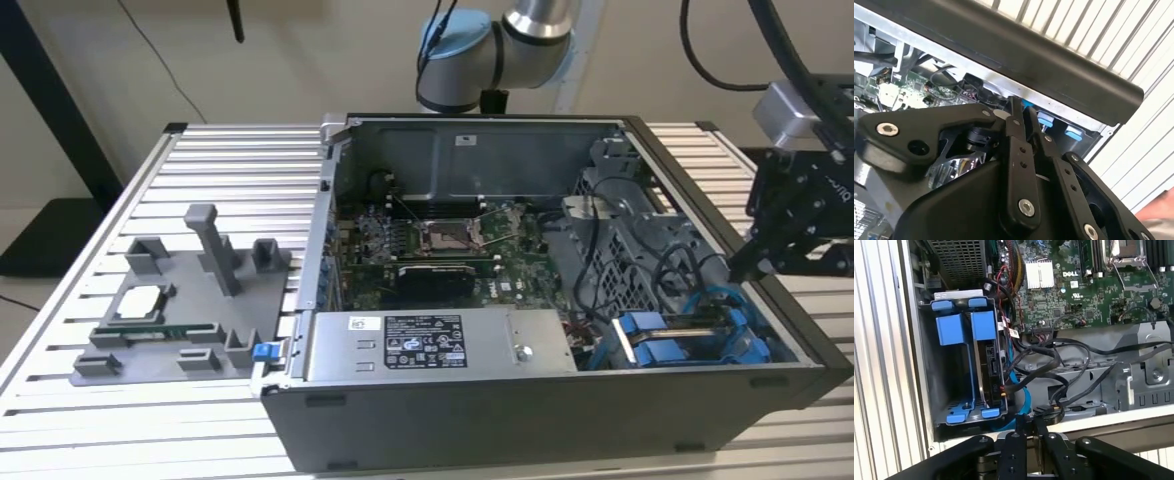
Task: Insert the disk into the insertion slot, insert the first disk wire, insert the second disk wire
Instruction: 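Insert the second disk wire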
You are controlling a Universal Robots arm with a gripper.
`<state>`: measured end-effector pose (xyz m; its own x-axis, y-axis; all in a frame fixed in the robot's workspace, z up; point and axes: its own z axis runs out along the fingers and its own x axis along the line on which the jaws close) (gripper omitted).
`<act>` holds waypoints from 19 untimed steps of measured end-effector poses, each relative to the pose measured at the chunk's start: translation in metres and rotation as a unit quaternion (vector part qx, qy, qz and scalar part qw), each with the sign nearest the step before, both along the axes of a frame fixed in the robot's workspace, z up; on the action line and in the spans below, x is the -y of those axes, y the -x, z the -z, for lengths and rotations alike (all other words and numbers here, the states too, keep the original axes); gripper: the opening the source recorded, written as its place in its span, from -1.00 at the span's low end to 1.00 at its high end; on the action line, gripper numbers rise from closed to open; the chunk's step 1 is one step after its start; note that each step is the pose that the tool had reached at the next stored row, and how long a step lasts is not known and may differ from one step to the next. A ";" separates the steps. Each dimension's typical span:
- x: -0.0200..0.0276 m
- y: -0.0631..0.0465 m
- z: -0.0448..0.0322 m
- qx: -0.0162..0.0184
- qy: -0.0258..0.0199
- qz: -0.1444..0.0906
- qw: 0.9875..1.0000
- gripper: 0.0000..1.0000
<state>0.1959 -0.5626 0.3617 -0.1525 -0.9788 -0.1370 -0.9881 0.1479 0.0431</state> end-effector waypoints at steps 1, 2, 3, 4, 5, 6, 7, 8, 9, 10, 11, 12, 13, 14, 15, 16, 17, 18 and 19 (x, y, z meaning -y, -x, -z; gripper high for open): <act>0.0001 0.000 0.0000 0.000 -0.005 0.001 1.000 -1.00; 0.0003 0.001 -0.0002 0.000 -0.009 0.002 1.000 -1.00; 0.0004 0.002 -0.0012 0.000 -0.012 0.003 1.000 -1.00; 0.0004 0.003 -0.0032 0.000 -0.015 0.003 1.000 -1.00; 0.0005 0.004 -0.0056 0.000 -0.017 0.003 1.000 -1.00; 0.0005 0.006 -0.0086 0.000 -0.018 0.003 1.000 -1.00; 0.0005 0.008 -0.0118 0.000 -0.020 0.003 1.000 -1.00; 0.0005 0.011 -0.0148 0.000 -0.021 0.003 1.000 -1.00; 0.0005 0.014 -0.0175 0.000 -0.022 0.003 1.000 -1.00; 0.0005 0.017 -0.0198 0.000 -0.023 0.003 1.000 -1.00; 0.0005 0.020 -0.0222 0.000 -0.025 0.003 1.000 -1.00; 0.0005 0.024 -0.0245 0.000 -0.026 0.003 1.000 -1.00; 0.0005 0.028 -0.0267 0.000 -0.027 0.003 1.000 -1.00; 0.0005 0.031 -0.0287 0.000 -0.028 0.003 1.000 -1.00; 0.0005 0.035 -0.0304 0.000 -0.029 0.003 1.000 -1.00; 0.0005 0.039 -0.0318 0.000 -0.030 0.003 1.000 -1.00; 0.0005 0.044 -0.0325 0.000 -0.031 0.003 1.000 -1.00; 0.0008 0.048 -0.0329 0.001 -0.030 0.003 1.000 -1.00; 0.0012 0.052 -0.0329 0.002 -0.031 0.003 1.000 -1.00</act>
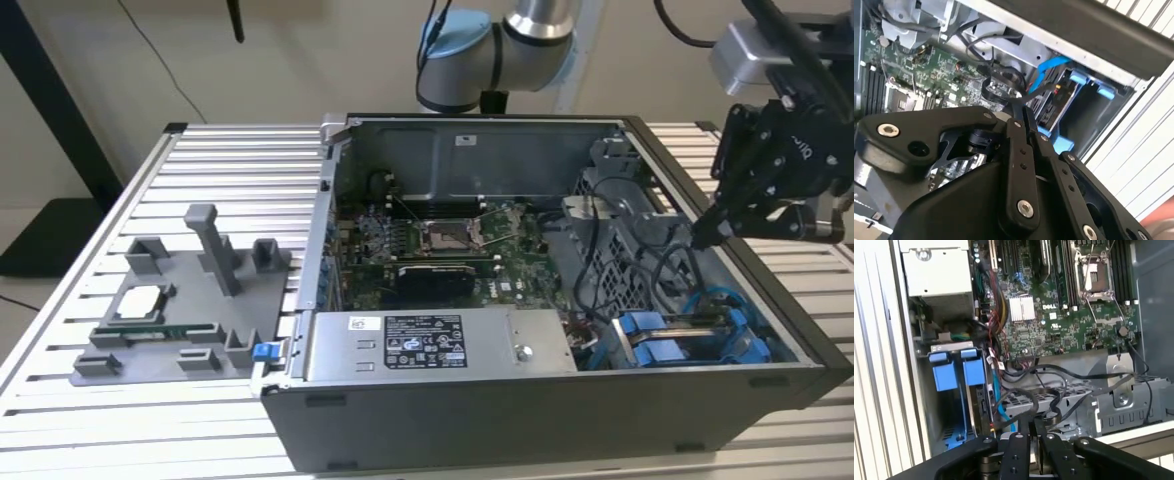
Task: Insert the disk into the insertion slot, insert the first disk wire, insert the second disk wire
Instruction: 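Insert the second disk wire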
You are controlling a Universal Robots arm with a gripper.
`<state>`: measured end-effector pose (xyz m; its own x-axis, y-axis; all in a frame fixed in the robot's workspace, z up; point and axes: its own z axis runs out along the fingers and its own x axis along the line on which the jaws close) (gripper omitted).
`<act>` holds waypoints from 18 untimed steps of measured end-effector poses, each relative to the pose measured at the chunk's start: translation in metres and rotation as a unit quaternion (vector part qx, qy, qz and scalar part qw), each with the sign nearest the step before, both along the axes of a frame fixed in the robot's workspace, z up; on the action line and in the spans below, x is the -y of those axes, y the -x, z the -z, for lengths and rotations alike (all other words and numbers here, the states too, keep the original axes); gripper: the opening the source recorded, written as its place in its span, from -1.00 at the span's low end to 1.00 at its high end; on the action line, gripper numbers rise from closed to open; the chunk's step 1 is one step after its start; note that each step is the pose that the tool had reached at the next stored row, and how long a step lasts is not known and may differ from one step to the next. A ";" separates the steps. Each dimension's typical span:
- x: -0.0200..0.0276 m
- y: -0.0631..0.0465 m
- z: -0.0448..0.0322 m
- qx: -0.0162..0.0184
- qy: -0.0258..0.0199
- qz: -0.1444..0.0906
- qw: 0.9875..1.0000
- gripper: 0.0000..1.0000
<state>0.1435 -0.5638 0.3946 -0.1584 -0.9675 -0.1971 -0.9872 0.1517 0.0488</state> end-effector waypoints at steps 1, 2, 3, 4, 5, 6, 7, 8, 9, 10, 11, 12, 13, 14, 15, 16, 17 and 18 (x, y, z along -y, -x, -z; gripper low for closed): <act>0.0005 0.004 0.0000 0.001 0.000 0.000 1.000 -1.00; 0.0014 0.008 -0.0001 0.003 0.000 0.000 1.000 -1.00; 0.0024 0.010 -0.0001 0.004 0.001 0.000 1.000 -1.00; 0.0032 0.011 -0.0001 0.004 0.001 0.000 1.000 -1.00; 0.0040 0.012 -0.0001 0.004 0.002 -0.001 1.000 -1.00; 0.0047 0.012 0.0000 0.004 0.003 -0.001 1.000 -1.00; 0.0053 0.013 -0.0001 0.004 0.004 -0.002 1.000 -1.00; 0.0058 0.013 0.0000 0.004 0.005 -0.002 1.000 -1.00; 0.0063 0.014 0.0000 0.004 0.006 -0.003 1.000 -1.00; 0.0069 0.014 0.0000 0.004 0.007 -0.003 1.000 -1.00; 0.0075 0.015 0.0001 0.004 0.007 -0.004 1.000 -1.00; 0.0080 0.015 0.0003 0.004 0.007 -0.004 1.000 -1.00; 0.0085 0.016 0.0005 0.004 0.007 -0.005 1.000 -1.00; 0.0090 0.016 0.0009 0.004 0.007 -0.007 1.000 -1.00; 0.0094 0.016 0.0012 0.004 0.007 -0.008 1.000 -1.00; 0.0098 0.016 0.0015 0.004 0.007 -0.011 1.000 -1.00; 0.0102 0.016 0.0016 0.004 0.007 -0.013 1.000 -1.00; 0.0104 0.016 0.0018 0.004 0.007 -0.016 1.000 -1.00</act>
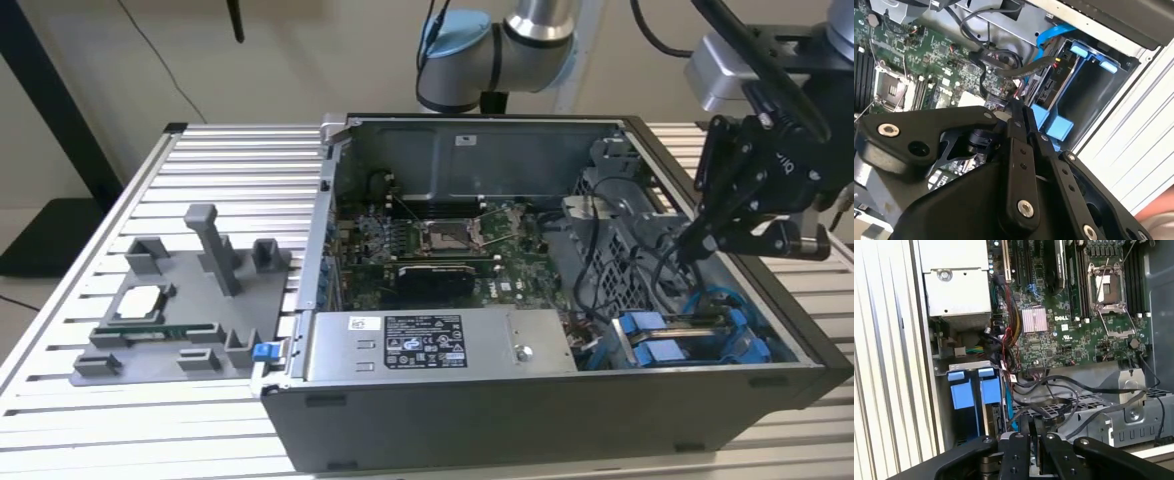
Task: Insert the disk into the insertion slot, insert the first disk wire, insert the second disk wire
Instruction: 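Insert the second disk wire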
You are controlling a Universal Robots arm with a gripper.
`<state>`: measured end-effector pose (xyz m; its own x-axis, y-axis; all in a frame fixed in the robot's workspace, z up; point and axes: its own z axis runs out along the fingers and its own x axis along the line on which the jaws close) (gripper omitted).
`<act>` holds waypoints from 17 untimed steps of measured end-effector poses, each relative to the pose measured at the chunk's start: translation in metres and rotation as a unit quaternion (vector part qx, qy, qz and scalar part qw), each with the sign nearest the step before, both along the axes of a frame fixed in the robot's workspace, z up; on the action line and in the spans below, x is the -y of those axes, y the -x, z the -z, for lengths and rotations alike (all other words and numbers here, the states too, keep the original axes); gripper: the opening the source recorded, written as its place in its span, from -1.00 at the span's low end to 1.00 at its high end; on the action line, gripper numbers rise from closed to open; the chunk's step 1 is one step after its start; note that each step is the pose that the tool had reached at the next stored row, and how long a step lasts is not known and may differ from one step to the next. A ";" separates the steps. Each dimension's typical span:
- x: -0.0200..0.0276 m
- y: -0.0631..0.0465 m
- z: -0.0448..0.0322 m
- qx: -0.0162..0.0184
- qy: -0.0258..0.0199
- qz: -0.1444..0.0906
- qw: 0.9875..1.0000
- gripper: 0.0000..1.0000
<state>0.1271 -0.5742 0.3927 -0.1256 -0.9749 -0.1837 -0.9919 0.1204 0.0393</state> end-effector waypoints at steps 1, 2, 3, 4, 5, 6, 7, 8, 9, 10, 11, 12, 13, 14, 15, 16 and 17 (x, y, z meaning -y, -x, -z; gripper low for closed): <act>-0.0001 0.000 0.0000 0.000 0.001 -0.003 1.000 -1.00; 0.0000 0.000 0.0000 0.000 0.004 -0.006 1.000 -1.00; 0.0000 0.000 0.0001 0.000 0.007 -0.008 1.000 -1.00; 0.0000 0.000 0.0000 0.000 0.012 -0.010 1.000 -1.00; 0.0000 0.000 0.0000 0.000 0.016 -0.012 1.000 -1.00; 0.0000 0.000 0.0001 0.000 0.019 -0.014 1.000 -1.00; 0.0000 0.000 0.0001 0.000 0.022 -0.016 1.000 -1.00; 0.0000 0.000 0.0001 0.000 0.022 -0.017 1.000 -1.00; 0.0001 0.000 0.0001 0.000 0.022 -0.017 1.000 -1.00; 0.0001 0.000 0.0002 0.000 0.022 -0.017 1.000 -1.00; 0.0000 0.000 0.0001 0.000 0.022 -0.017 1.000 -1.00; 0.0000 0.000 0.0001 0.000 0.024 -0.017 1.000 -1.00; 0.0000 0.000 0.0001 0.000 0.029 -0.017 0.999 -1.00; 0.0000 0.000 0.0002 0.000 0.034 -0.018 0.999 -1.00; 0.0000 0.000 0.0004 0.000 0.038 -0.018 0.999 -1.00; 0.0001 0.000 0.0006 0.000 0.039 -0.019 0.999 -1.00; 0.0000 0.000 0.0010 0.001 0.039 -0.020 0.999 -1.00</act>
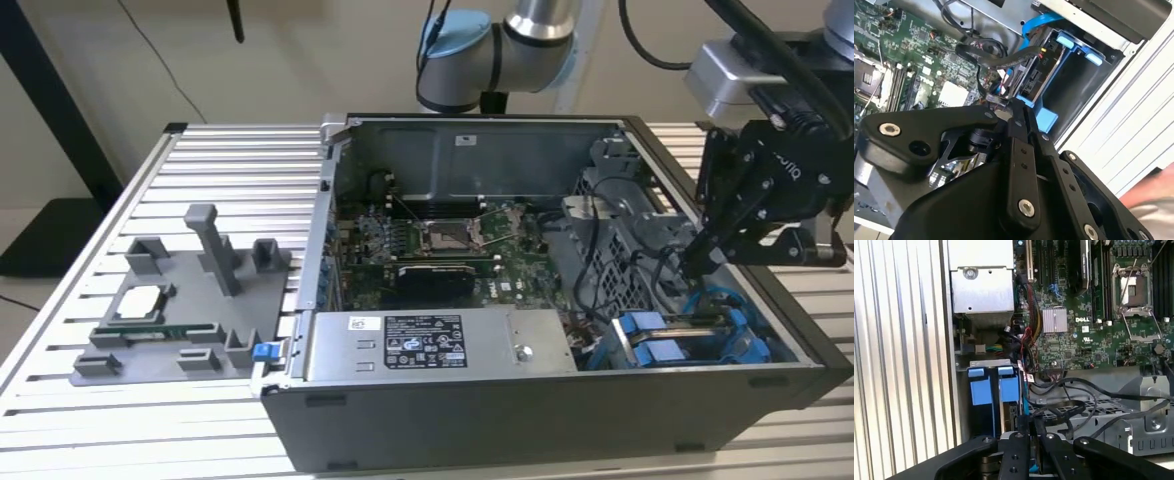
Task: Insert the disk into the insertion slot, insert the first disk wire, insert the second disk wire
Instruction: 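Insert the second disk wire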
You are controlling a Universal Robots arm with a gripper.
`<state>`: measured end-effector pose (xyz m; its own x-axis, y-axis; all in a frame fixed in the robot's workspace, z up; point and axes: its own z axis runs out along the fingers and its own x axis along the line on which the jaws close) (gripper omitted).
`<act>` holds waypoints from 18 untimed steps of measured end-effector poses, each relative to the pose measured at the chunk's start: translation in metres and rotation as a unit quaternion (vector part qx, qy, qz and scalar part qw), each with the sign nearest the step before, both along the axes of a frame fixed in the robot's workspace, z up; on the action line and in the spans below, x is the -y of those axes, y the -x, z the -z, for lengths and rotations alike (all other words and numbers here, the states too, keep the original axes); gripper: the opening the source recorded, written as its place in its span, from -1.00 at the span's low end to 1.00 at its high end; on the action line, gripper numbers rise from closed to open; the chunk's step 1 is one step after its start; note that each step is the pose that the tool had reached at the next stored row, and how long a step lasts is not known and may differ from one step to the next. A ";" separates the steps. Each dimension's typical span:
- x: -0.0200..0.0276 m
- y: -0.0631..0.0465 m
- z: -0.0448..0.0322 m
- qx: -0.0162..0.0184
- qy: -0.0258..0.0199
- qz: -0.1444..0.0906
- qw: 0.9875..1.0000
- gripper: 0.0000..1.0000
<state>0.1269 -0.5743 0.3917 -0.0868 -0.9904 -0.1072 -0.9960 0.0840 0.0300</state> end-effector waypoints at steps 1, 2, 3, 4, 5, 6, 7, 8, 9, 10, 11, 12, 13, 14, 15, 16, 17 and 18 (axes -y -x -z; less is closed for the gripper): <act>0.0000 0.000 0.0005 0.000 0.000 -0.001 1.000 -1.00; 0.0000 0.000 0.0012 0.001 0.000 -0.003 1.000 -1.00; 0.0000 0.000 0.0018 0.002 -0.001 -0.006 1.000 -1.00; 0.0000 0.000 0.0027 0.003 -0.001 -0.009 1.000 -1.00; 0.0000 0.000 0.0038 0.003 -0.001 -0.013 1.000 -1.00; 0.0000 0.000 0.0050 0.004 -0.001 -0.016 1.000 -1.00; 0.0000 0.000 0.0065 0.004 -0.001 -0.019 1.000 -1.00; 0.0001 0.000 0.0081 0.004 -0.001 -0.021 1.000 -1.00; 0.0003 0.000 0.0096 0.004 -0.001 -0.022 1.000 -1.00; 0.0005 0.000 0.0110 0.004 -0.001 -0.023 1.000 -1.00; 0.0006 0.000 0.0124 0.005 -0.001 -0.023 1.000 -1.00; 0.0009 0.000 0.0135 0.005 -0.002 -0.023 1.000 -1.00; 0.0011 -0.001 0.0144 0.005 -0.002 -0.024 1.000 -1.00; 0.0013 -0.001 0.0152 0.005 -0.003 -0.024 1.000 -1.00; 0.0015 -0.001 0.0161 0.005 -0.004 -0.024 1.000 -1.00; 0.0016 -0.002 0.0169 0.005 -0.005 -0.024 1.000 -1.00; 0.0017 -0.003 0.0179 0.005 -0.006 -0.025 1.000 -1.00; 0.0019 -0.004 0.0185 0.005 -0.006 -0.025 1.000 -1.00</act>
<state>0.1308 -0.5762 0.3732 -0.0360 -0.9921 -0.1205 -0.9992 0.0338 0.0202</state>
